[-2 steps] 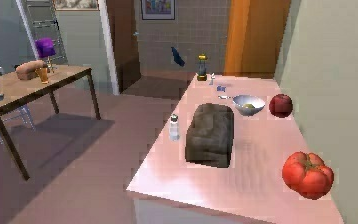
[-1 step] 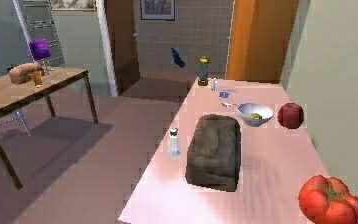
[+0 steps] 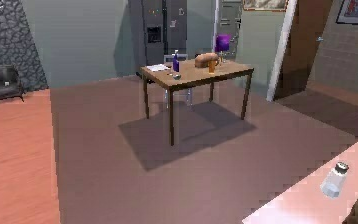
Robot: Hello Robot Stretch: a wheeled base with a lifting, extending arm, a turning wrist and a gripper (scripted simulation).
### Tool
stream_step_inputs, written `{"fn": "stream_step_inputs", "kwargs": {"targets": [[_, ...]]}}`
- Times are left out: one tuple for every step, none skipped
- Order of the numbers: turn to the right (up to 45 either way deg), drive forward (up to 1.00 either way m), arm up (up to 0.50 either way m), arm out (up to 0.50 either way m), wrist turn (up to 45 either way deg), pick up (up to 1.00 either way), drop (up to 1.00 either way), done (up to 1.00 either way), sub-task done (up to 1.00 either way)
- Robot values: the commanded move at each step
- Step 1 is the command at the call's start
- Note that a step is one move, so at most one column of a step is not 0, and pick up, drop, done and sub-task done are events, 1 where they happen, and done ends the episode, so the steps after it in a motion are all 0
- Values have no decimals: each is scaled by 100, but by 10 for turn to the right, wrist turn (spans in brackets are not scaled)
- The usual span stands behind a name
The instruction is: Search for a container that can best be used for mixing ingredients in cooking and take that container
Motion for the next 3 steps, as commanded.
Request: {"fn": "stream_step_inputs", "kwargs": {"targets": [[-210,0,0,0,0,0,0,0,0],[450,0,0,0,0,0,0,0,0],[450,0,0,0,0,0,0,0,0]]}}
